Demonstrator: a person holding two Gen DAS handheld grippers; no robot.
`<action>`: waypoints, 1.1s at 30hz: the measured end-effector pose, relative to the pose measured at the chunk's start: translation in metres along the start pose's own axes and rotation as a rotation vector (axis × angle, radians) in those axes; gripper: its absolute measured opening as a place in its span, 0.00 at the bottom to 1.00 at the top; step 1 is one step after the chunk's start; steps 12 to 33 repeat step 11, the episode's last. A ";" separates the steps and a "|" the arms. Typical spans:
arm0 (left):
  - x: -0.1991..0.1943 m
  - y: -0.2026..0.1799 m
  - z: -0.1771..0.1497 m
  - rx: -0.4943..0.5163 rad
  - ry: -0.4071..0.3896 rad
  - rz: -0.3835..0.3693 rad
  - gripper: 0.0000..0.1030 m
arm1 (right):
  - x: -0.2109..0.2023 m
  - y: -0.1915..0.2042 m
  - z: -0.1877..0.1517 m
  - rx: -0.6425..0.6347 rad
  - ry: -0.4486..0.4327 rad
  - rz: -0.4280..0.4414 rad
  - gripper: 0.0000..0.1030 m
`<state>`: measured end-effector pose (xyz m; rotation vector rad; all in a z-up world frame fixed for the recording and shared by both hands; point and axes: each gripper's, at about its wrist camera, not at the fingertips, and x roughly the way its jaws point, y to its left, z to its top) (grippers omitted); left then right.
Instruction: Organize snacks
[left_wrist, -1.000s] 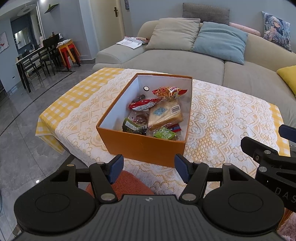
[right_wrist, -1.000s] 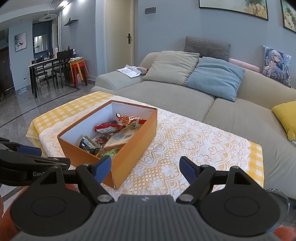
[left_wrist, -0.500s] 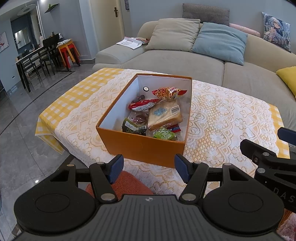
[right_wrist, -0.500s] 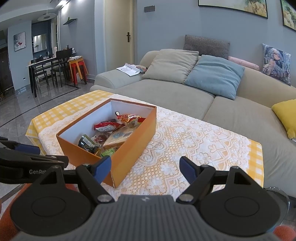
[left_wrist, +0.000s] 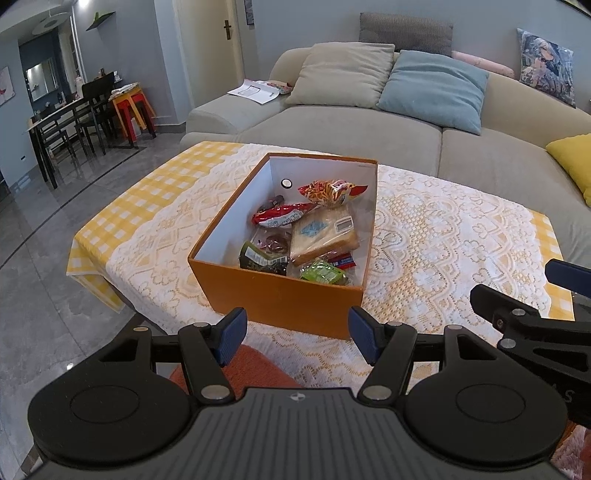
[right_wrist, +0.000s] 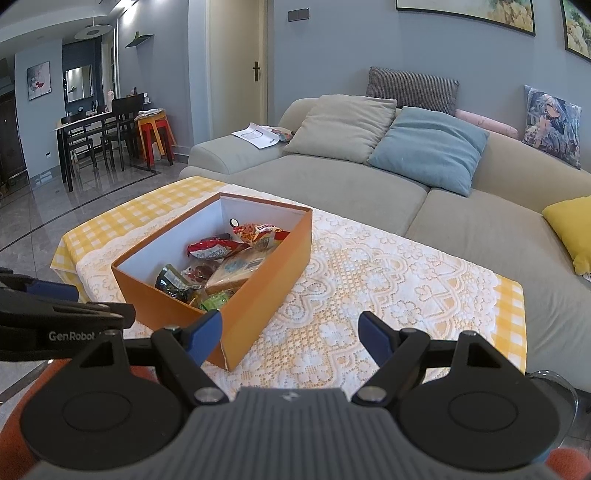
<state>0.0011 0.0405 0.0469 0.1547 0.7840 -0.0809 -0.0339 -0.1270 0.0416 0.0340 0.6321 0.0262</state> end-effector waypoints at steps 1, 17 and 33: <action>0.000 -0.001 0.000 0.000 -0.001 0.000 0.72 | 0.001 0.000 -0.001 -0.001 0.001 0.000 0.77; 0.002 0.004 -0.001 -0.026 0.012 -0.002 0.72 | 0.000 -0.001 -0.002 -0.002 0.002 0.000 0.77; 0.002 0.004 -0.001 -0.026 0.012 -0.002 0.72 | 0.000 -0.001 -0.002 -0.002 0.002 0.000 0.77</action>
